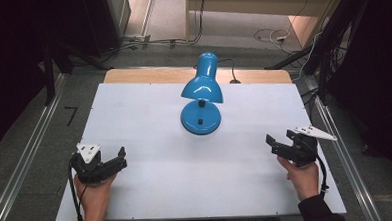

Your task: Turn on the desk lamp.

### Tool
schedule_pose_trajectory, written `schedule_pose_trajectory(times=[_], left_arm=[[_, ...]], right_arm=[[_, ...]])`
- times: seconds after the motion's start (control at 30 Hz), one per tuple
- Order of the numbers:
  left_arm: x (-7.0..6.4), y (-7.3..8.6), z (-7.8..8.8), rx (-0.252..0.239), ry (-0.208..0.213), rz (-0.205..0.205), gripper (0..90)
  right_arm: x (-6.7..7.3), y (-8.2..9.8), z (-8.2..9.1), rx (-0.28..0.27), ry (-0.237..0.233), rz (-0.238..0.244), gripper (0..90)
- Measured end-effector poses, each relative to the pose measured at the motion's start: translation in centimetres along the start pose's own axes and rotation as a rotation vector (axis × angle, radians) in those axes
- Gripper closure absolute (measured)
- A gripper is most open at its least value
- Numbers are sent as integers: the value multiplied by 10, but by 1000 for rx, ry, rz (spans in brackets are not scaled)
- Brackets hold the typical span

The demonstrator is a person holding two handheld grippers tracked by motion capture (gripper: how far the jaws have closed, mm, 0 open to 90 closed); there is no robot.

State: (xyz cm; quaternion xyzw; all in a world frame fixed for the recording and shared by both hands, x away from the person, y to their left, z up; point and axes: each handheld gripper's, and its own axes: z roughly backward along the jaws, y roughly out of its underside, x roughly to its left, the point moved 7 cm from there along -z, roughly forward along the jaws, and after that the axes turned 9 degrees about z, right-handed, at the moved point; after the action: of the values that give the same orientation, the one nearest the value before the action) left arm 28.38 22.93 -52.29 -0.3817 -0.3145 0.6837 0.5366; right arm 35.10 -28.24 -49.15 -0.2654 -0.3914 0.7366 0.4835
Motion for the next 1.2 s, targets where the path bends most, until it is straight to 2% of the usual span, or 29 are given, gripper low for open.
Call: schedule_pose_trajectory(times=[0.07,0.17,0.3,0.5,0.93,1.03,1.2], left_arm=[[0,1,-1,6,1,2,44],[0,0,0,-2,0,1,44],[1,1,-2,9,-3,4,44],[0,1,0,3,-4,2,44],[5,1,2,7,0,27,44],[5,2,2,7,2,23,44],[6,2,2,10,-1,24,44]], right_arm=[[3,-2,-2,-2,-5,-3,165],[9,-3,-9,9,-9,23,164],[17,-8,-16,11,-28,32,165],[31,-18,-25,-4,-55,46,164],[58,-36,-37,-25,-94,82,164],[63,-40,-41,-27,-98,80,164],[72,-45,-51,-18,-98,107,164]])
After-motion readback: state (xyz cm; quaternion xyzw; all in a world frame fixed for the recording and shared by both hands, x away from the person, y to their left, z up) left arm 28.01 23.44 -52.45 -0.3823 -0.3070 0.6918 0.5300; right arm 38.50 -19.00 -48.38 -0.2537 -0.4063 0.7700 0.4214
